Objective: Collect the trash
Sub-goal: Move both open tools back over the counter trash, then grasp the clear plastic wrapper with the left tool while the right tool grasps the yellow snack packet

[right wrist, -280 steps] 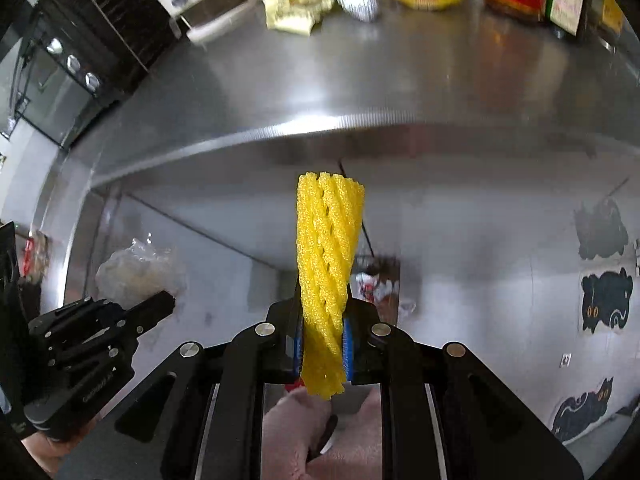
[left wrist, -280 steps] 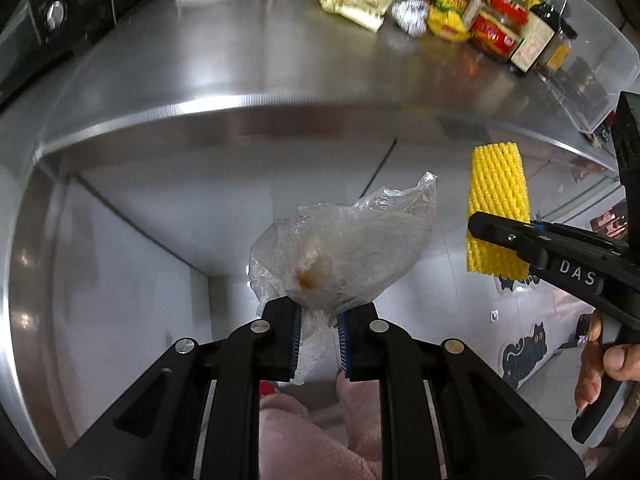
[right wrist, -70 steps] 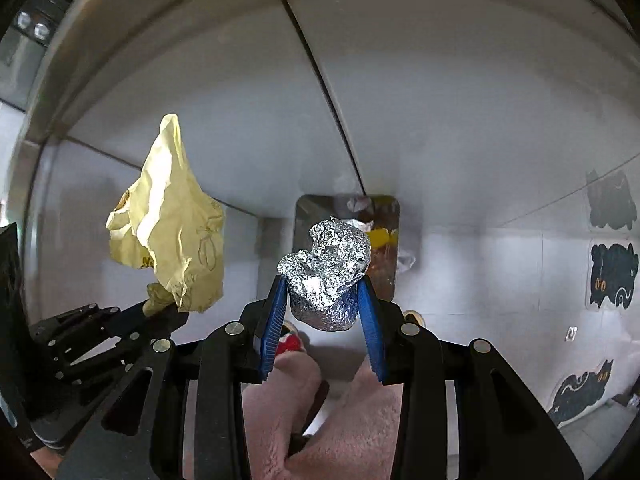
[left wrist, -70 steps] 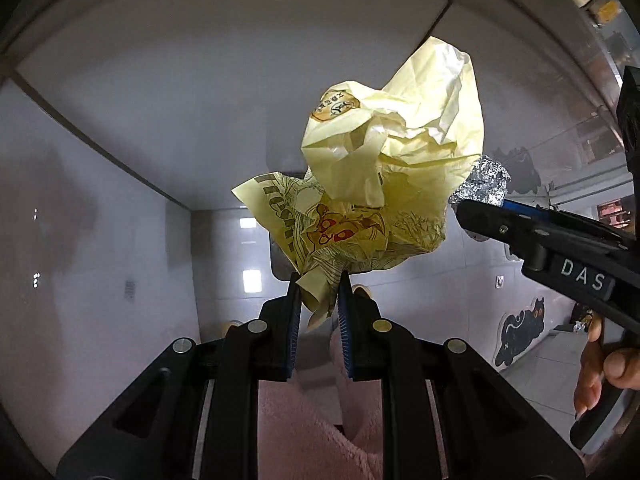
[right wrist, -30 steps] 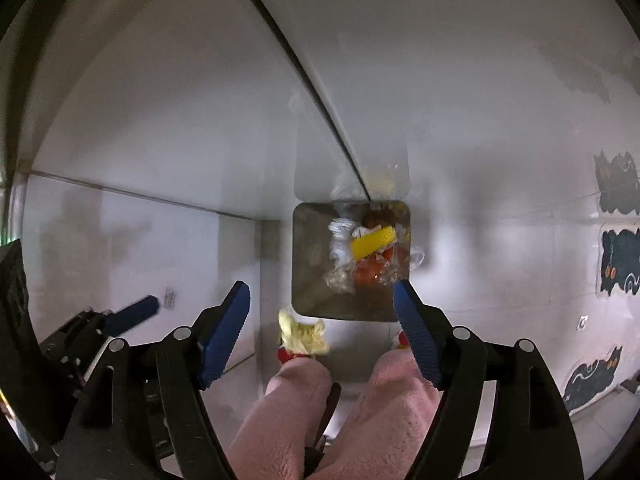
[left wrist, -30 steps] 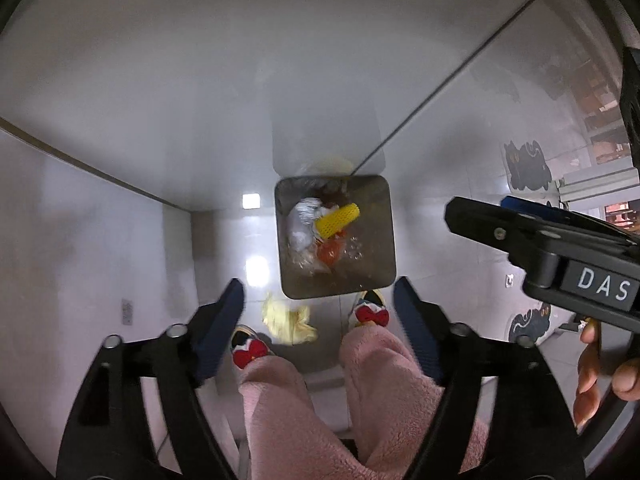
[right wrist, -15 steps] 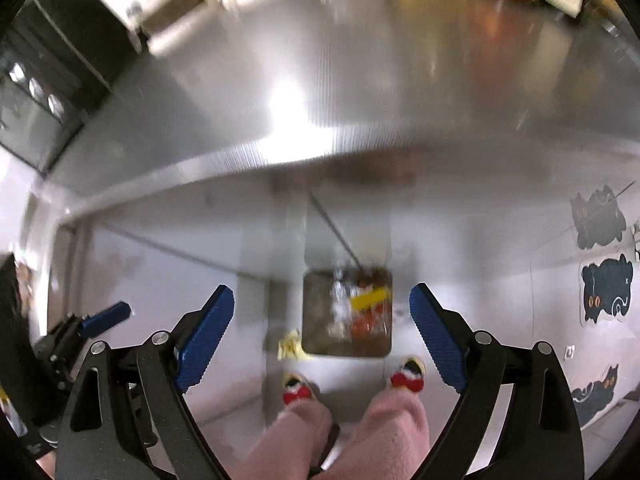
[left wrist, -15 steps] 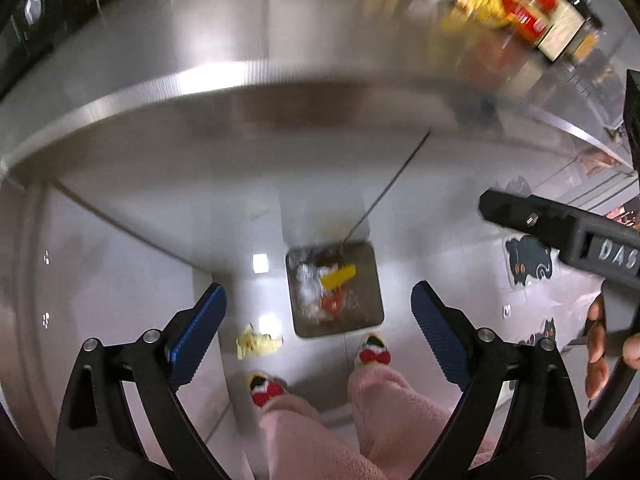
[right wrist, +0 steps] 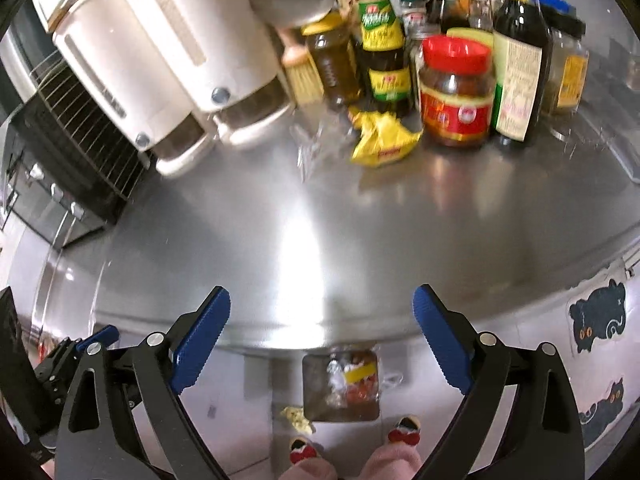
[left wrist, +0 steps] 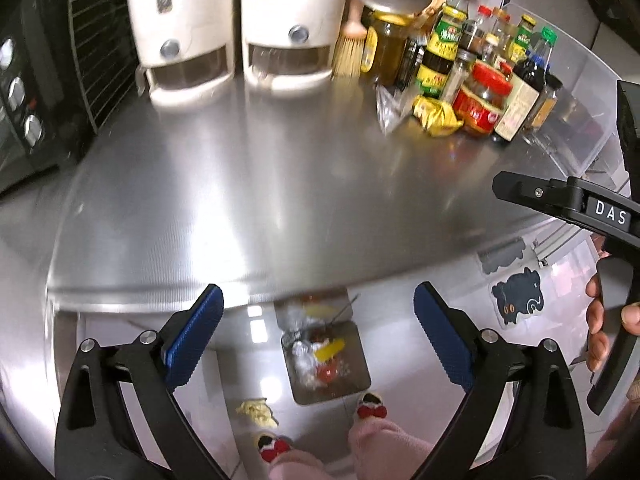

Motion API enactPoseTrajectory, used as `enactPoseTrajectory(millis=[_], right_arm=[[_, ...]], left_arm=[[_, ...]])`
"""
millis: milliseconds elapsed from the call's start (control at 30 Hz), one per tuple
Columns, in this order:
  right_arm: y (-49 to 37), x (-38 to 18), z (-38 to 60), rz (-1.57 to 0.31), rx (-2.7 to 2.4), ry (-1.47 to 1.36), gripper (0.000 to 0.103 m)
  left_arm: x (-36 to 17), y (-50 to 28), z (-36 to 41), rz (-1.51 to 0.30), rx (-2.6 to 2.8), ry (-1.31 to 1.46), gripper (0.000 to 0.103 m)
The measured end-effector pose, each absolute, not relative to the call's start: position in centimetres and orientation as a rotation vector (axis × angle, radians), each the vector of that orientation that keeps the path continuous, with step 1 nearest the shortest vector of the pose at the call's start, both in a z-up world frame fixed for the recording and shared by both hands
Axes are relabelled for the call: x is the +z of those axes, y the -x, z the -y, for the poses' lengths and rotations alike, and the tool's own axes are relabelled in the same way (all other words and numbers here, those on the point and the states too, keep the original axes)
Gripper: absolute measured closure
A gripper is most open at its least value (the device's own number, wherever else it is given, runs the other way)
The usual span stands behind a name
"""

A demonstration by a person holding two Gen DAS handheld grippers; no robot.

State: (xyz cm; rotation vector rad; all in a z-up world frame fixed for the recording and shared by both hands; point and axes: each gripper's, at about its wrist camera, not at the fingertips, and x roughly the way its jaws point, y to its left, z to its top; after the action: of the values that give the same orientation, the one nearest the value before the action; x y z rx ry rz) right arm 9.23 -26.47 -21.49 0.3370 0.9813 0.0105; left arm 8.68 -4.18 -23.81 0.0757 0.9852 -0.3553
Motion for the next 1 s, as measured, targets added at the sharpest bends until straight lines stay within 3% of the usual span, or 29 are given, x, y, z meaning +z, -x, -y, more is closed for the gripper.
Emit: enactPoseTrajectory(millis=[367, 433, 567, 700, 1000], right_arm=[[-15.6, -20.4, 30.2, -0.947, -0.015, -0.3, 0.011], [-17.1, -20.6, 30.8, -0.944, -0.015, -0.291, 0.015], [-19.8, -21.5, 31.8, -0.964, -0.019, -0.265, 0.036], [-22.3, -23.1, 32.8, -0.998, -0.035, -0.242, 0.048], [-25.3, -25.3, 33.8, -1.028, -0.039, -0.234, 0.049]], left_arm=[[-22.2, -15.7, 8.2, -0.939, -0.404, -0.086, 0.012], [-22.3, -17.0, 8.9, -0.937, -0.415, -0.082, 0.013], [-22.8, -19.8, 10.7, -0.943, -0.443, -0.085, 0.02], [-23.7, -22.5, 12.6, -0.954, -0.472, -0.112, 0.025], [-26.1, -26.9, 16.2, -0.987, -0.522, -0.133, 0.026]])
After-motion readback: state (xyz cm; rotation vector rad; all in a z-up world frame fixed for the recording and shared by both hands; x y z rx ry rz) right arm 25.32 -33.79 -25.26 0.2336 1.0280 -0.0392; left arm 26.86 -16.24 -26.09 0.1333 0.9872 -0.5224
